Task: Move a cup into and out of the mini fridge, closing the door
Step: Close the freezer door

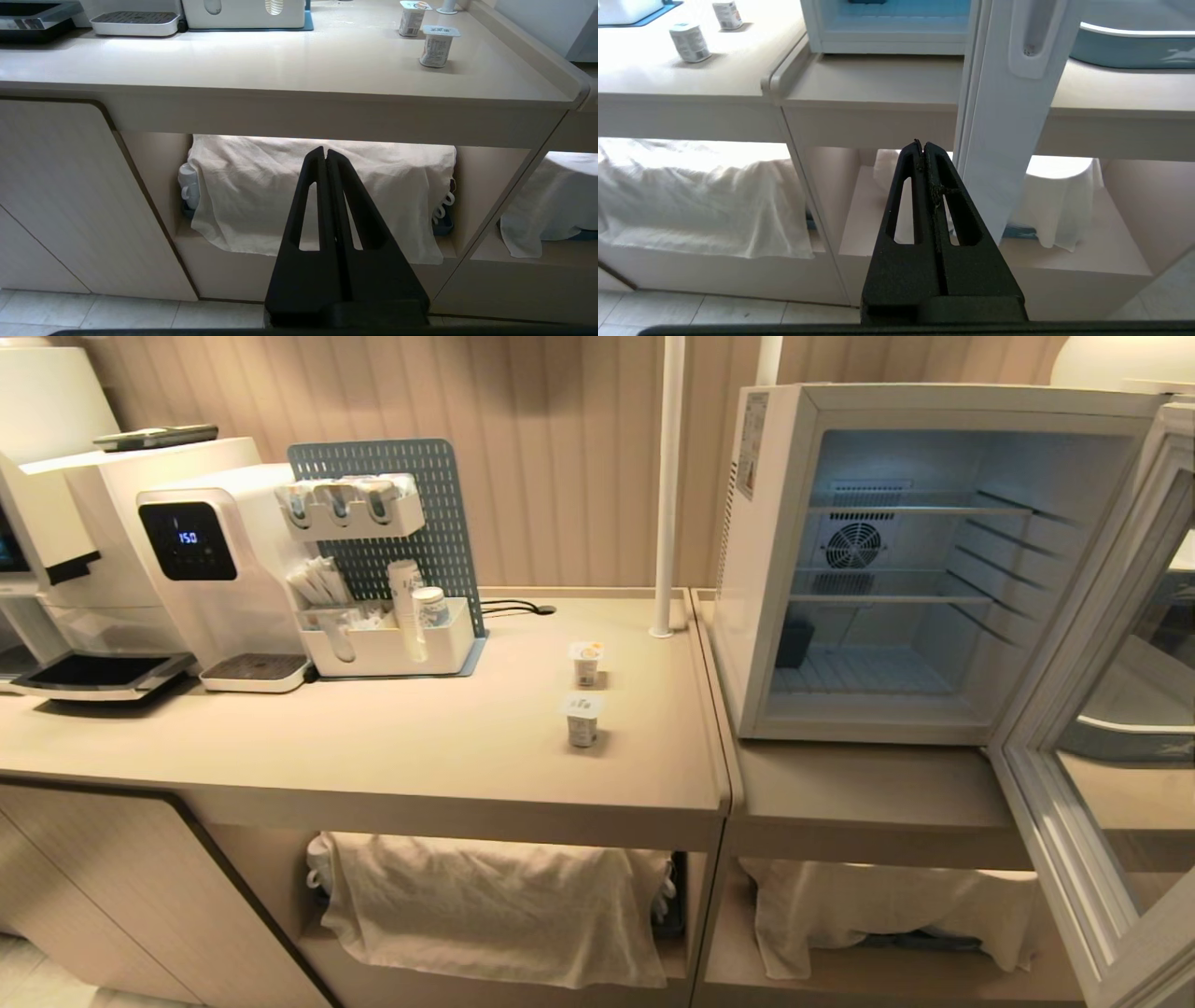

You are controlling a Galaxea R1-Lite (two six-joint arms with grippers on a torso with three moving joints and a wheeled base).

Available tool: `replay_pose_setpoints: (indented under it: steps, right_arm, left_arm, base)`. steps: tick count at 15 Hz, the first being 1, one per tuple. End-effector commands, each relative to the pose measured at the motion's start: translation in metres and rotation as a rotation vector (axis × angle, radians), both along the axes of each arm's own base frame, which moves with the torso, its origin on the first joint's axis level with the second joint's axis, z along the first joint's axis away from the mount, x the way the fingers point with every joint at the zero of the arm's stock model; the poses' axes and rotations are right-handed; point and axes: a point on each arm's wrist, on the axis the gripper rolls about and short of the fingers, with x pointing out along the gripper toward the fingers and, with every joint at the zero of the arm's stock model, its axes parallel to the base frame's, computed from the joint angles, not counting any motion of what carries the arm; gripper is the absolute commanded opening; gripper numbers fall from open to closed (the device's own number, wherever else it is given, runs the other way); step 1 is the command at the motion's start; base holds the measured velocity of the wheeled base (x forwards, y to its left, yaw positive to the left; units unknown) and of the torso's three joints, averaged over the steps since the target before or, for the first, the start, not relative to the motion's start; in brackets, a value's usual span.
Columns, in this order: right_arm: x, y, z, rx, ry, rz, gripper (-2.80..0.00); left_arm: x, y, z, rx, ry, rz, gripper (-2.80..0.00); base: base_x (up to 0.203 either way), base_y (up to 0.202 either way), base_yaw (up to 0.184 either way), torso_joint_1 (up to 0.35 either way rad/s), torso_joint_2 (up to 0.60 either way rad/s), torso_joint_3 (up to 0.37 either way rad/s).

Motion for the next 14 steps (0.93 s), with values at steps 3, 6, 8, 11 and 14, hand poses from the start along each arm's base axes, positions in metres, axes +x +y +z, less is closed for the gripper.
replay_pose_setpoints:
  steps: [3,6,8,11,14]
  right_arm:
    - [0.0001,0.0,0.0,0.0,0.002,0.001,-2.8]
    - [0.0005,0.0,0.0001,-0.001,0.006,0.001,-2.8]
    - [0.0006,0.0,0.0001,-0.001,0.008,0.001,-2.8]
    - [0.0007,0.0,0.0,-0.001,0.011,0.001,-2.8]
    - [0.0007,0.0,0.0,-0.001,0.011,0.001,-2.8]
  left_arm:
    - [0.0,0.0,0.0,0.0,-0.001,0.001,-2.8]
    - [0.0,0.0,0.0,0.0,-0.001,0.002,-2.8]
    - [0.0,0.0,0.0,0.0,-0.001,0.001,-2.8]
    - [0.0,0.0,0.0,0.0,-0.001,0.0,-2.8]
    - [0.0,0.0,0.0,0.0,-0.001,0.001,-2.8]
  base:
    - [0.001,-0.024,0.004,0.003,0.0,-0.001]
    - [0.0,-0.168,0.001,0.002,0.0,0.0]
    - [0.0,-0.199,-0.006,0.01,0.0,0.008]
    - [0.0,-0.194,-0.001,0.004,0.0,0.002]
    - [0.0,-0.195,-0.001,0.002,0.0,0.003]
